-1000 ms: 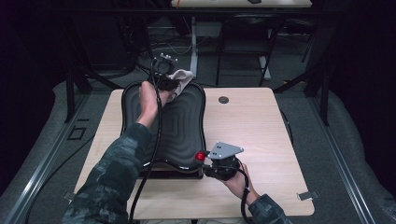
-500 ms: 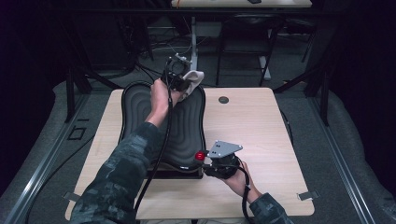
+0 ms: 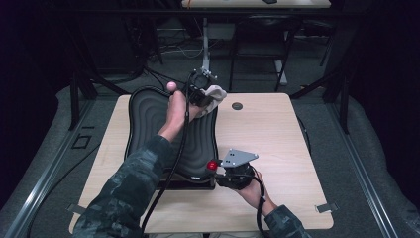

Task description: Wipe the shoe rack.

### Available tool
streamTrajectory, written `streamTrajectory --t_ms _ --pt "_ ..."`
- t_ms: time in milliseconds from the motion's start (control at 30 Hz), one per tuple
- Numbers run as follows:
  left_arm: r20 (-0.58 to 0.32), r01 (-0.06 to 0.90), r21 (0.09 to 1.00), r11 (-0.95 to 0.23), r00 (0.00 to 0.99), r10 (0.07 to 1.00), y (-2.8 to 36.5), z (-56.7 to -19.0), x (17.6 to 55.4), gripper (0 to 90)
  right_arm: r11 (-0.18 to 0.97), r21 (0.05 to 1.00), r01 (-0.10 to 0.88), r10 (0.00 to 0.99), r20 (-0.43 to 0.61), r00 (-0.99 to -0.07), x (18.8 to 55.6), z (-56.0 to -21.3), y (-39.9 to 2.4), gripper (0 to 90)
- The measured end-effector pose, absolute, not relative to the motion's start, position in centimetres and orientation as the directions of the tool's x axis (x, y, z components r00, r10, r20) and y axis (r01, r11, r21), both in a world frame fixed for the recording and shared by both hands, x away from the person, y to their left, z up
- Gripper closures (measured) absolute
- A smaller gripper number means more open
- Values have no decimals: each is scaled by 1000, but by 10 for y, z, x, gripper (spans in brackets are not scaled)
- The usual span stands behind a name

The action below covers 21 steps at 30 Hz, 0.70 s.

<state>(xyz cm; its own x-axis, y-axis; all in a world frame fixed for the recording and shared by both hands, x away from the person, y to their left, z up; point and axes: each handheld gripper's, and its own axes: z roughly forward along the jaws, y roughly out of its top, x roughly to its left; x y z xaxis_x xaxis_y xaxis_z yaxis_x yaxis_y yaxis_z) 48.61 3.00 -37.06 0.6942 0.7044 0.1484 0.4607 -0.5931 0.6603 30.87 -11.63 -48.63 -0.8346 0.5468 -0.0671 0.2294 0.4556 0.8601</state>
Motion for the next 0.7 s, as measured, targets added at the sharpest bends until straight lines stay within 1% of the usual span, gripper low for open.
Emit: streamTrajectory --t_ms 100,333,700 --pt "162 448 649 -615 709 687 28 -374 480 824 456 859 231 549 -68 -833 309 -486 -117 600" --pt "145 446 650 -616 722 676 32 -382 467 825 451 861 233 551 -63 -832 309 -487 -117 600" --pt "93 441 670 -597 748 657 46 -401 440 826 454 860 233 553 -67 -830 308 -487 -117 600"
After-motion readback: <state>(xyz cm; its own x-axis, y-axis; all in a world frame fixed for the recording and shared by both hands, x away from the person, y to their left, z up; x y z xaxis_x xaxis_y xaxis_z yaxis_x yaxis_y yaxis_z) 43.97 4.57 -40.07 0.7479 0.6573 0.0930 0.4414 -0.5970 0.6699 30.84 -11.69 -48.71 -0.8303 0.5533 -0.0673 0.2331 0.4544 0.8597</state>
